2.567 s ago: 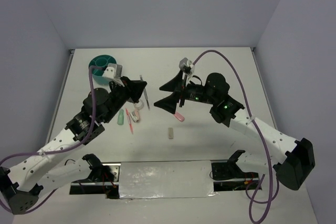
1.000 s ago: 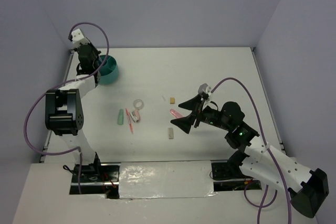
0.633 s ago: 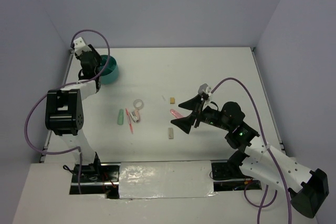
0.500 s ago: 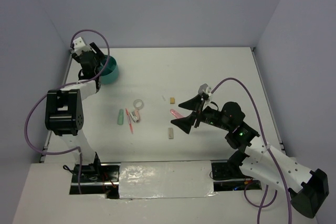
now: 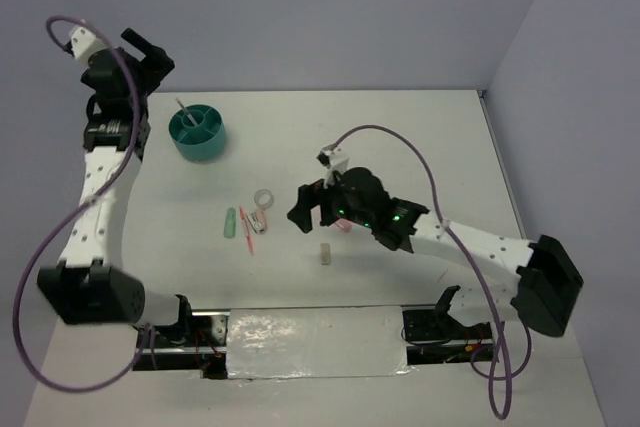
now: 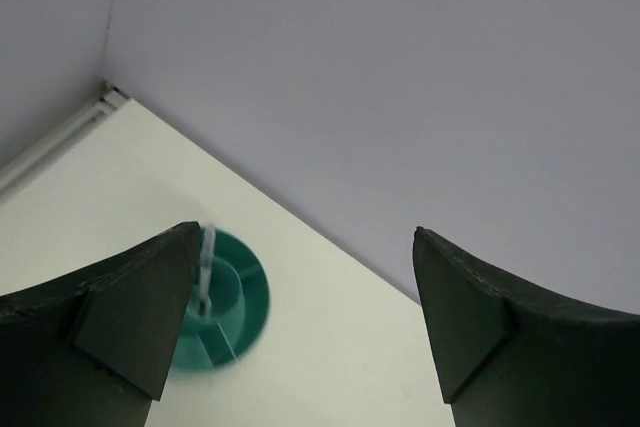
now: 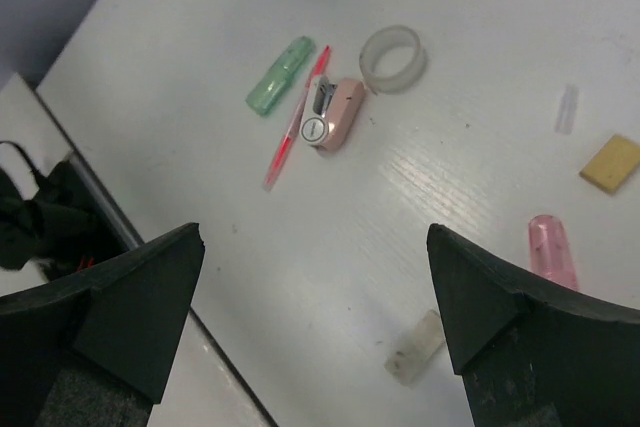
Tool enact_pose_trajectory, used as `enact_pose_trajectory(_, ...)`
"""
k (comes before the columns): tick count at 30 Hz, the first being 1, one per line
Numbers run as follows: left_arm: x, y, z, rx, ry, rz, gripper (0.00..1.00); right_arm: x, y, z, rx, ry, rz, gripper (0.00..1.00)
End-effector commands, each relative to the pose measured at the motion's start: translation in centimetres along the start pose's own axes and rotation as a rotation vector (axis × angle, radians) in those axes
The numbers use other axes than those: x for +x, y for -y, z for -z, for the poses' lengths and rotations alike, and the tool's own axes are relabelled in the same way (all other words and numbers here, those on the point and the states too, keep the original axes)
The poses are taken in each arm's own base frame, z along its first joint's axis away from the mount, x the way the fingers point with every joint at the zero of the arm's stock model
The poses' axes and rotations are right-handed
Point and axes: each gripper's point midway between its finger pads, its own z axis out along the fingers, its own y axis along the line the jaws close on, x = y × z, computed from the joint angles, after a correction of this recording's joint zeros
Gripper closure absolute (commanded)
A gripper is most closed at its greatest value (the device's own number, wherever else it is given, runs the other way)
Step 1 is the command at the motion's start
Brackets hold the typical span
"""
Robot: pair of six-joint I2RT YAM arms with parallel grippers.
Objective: Sort the stationery into containers
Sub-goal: Place the pen in the storage box, then pick up the pen cap from the center of the board.
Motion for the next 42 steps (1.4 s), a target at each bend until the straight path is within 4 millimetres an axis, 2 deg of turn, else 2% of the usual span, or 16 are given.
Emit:
enact_pose_trajectory(1,2.1,-1.5,9.4,-0.003,-0.256,0.014,0.01,0.2,1.9,-1.8,0.285,-0.033,-0.082,0.00)
enact_pose_trajectory(3,5.3,-3.0,12.2,0.036,-0.350,-0.011,0.01,0.7,1.9,-3.1,0.369,-0.064,-0.097,0.00)
enact_pose_trajectory(4,3.8,-2.6,14.9,0.109,-0.299,-0.026,0.01,0.0,1.5,-3.4,0.377,-0.056,-0.103,0.00)
enact_pose_trajectory(5,5.7,-3.8,15.9,0.110,-0.339,-0.052,0.01,1.1,1.8,-4.0,0.402,-0.099,-0.094,0.01)
enact_pose_trajectory(7,5.3,-5.3,18.9,0.127,-0.318,-0.126,0.01,0.5,1.0,-4.5,0.422,-0.097,-0.087,0.01)
enact_pose_trajectory(8,5.8,-6.3,19.5,0.108,-0.329,-0.164,0.01,1.7,1.7,-4.7,0.466,-0.140,-0.071,0.01)
enact_pose_trajectory(10,6.1,-7.7,21.3,0.104,-0.342,-0.233,0.01,1.1,2.1,-5.2,0.472,-0.145,-0.056,0.01)
enact_pose_trajectory(14,9.9,-9.1,24.3,0.175,-0.454,-0.269,0.01,1.4,4.0,-7.3,0.454,-0.279,0.029,0.15)
enact_pose_trajectory(15,9.9,-8.9,25.1,0.207,-0.445,-0.274,0.01,-0.1,3.9,-8.0,0.431,-0.284,0.079,0.17)
enact_pose_trajectory(17,10.3,-9.1,25.7,0.227,-0.440,-0.290,0.01,1.6,6.5,-9.0,0.432,-0.409,0.090,0.21)
enact_pose_trajectory(20,10.2,-9.0,26.2,0.263,-0.387,-0.303,0.01,1.5,9.4,-10.2,0.434,-0.468,0.085,0.24)
enact_pose_trajectory(21,10.2,-9.1,26.1,0.251,-0.376,-0.299,0.01,0.2,9.9,-10.8,0.439,-0.452,0.089,0.25)
enact_pose_trajectory(22,10.5,-8.8,26.4,0.278,-0.388,-0.307,0.01,1.2,12.0,-10.8,0.496,-0.507,0.102,0.26)
enact_pose_trajectory(23,10.5,-8.7,26.3,0.286,-0.385,-0.309,0.01,-0.2,12.5,-11.1,0.514,-0.489,0.103,0.26)
enact_pose_trajectory(25,10.9,-8.8,26.1,0.283,-0.395,-0.305,0.01,1.0,14.5,-11.6,0.540,-0.548,0.099,0.26)
enact_pose_trajectory(42,12.9,-8.5,25.3,0.304,-0.459,-0.293,0.01,6.1,16.4,-14.5,0.486,-0.697,0.079,0.37)
